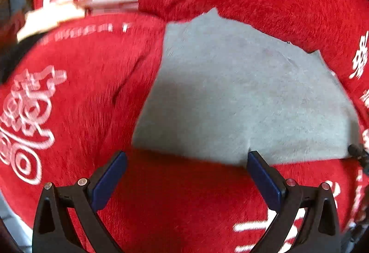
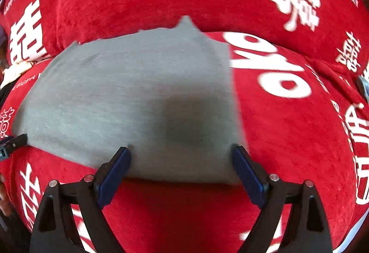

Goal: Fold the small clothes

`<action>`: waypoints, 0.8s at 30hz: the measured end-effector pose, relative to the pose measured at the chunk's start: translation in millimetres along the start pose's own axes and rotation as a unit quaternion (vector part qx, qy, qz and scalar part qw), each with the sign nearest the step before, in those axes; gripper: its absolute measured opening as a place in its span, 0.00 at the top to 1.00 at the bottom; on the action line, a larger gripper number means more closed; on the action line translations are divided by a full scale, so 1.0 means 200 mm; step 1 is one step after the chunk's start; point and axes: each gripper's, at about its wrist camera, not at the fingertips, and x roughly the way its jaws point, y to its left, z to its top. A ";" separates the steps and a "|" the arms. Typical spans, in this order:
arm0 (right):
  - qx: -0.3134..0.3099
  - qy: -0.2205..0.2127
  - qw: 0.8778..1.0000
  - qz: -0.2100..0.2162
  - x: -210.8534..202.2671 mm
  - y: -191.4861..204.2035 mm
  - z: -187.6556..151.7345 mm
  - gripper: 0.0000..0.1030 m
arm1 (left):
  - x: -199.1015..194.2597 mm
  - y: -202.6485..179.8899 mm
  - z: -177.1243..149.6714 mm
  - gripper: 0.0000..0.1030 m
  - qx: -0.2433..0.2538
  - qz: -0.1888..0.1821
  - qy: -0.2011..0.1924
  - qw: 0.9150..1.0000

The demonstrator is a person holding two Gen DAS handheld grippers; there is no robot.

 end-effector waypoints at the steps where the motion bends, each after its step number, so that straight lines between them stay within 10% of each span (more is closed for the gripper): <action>1: 0.028 0.004 0.999 0.031 0.00 -0.08 -0.01 0.07 | -0.02 0.04 -0.01 0.00 -0.017 0.002 0.004 1.000; 11: 0.002 -0.066 0.998 0.018 -0.25 0.08 0.14 0.06 | -0.24 -0.08 0.20 0.00 -0.020 -0.008 -0.061 0.998; 24: -0.034 0.006 0.999 0.003 0.31 0.45 0.59 0.06 | 0.33 -0.51 0.64 0.00 0.031 0.036 0.014 0.999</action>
